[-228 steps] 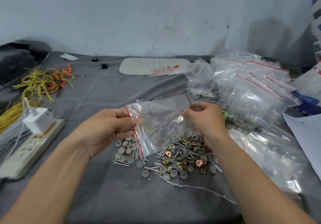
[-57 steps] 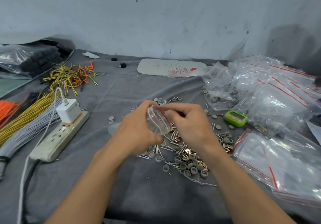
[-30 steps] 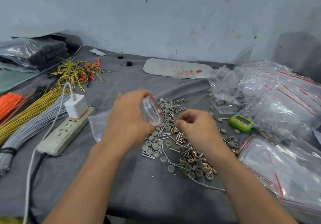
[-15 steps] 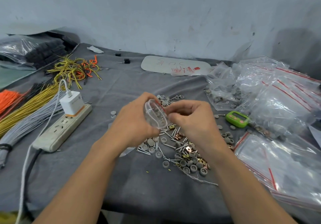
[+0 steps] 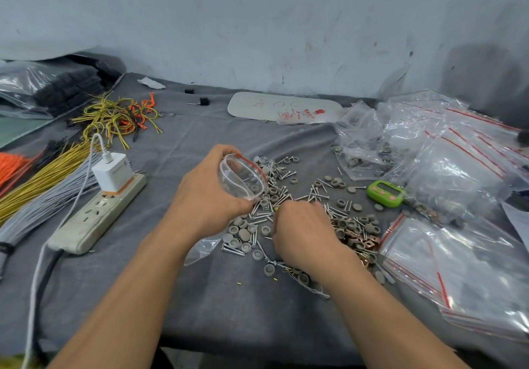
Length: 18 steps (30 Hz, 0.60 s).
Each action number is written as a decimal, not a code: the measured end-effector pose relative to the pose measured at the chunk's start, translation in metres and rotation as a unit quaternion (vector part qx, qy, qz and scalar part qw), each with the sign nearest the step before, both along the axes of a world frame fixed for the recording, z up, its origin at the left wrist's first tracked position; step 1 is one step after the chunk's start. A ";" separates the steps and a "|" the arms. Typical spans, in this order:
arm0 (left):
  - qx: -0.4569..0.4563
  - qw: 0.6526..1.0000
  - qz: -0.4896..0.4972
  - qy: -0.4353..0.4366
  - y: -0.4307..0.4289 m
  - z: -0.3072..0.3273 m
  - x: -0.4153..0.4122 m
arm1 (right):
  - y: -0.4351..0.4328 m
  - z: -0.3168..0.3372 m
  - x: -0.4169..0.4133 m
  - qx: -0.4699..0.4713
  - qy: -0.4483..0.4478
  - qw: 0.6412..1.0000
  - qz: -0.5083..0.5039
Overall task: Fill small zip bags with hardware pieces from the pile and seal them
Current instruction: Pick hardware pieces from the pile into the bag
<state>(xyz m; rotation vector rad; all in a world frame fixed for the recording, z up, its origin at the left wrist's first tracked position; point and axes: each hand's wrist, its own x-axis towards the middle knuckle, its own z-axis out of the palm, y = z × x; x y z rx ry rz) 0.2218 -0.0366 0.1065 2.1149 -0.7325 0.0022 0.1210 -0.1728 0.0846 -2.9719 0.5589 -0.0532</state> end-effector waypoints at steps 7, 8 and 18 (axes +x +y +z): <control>0.076 0.997 -0.032 -0.001 -0.007 -0.004 -0.003 | -0.031 0.020 -0.003 0.351 -0.229 0.903 -0.098; 0.086 0.996 -0.034 -0.001 -0.009 -0.004 -0.005 | -0.032 0.023 -0.002 0.424 -0.266 0.860 -0.096; 0.129 0.990 -0.059 -0.023 -0.018 -0.007 -0.011 | -0.013 0.021 0.010 0.354 -0.213 0.911 -0.002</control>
